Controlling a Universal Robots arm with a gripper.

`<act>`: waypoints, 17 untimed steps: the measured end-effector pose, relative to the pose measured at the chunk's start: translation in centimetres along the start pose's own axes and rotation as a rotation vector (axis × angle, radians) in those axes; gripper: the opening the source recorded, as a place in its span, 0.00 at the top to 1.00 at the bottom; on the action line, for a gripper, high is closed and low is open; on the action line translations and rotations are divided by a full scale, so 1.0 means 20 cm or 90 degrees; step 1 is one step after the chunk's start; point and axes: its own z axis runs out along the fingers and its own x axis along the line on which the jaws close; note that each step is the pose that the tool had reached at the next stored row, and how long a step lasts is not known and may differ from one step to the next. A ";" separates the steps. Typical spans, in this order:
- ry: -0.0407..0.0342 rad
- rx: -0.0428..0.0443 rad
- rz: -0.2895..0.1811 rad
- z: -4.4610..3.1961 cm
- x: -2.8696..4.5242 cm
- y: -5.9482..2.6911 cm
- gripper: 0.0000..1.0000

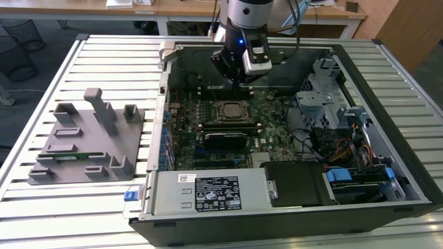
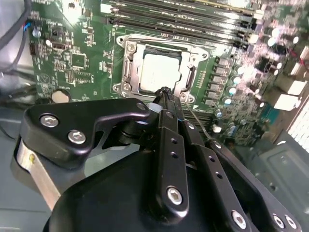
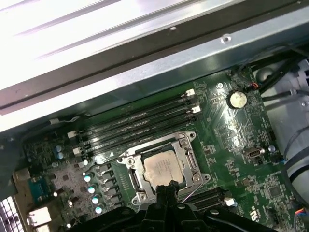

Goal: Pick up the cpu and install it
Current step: 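Install the first cpu locking lever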

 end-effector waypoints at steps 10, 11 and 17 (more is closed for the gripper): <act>-0.0043 0.0015 -0.069 0.015 0.003 -0.001 0.89; -0.0043 0.0014 -0.080 0.018 0.003 -0.001 0.89; 0.0032 -0.0280 -0.118 0.024 0.003 -0.001 0.89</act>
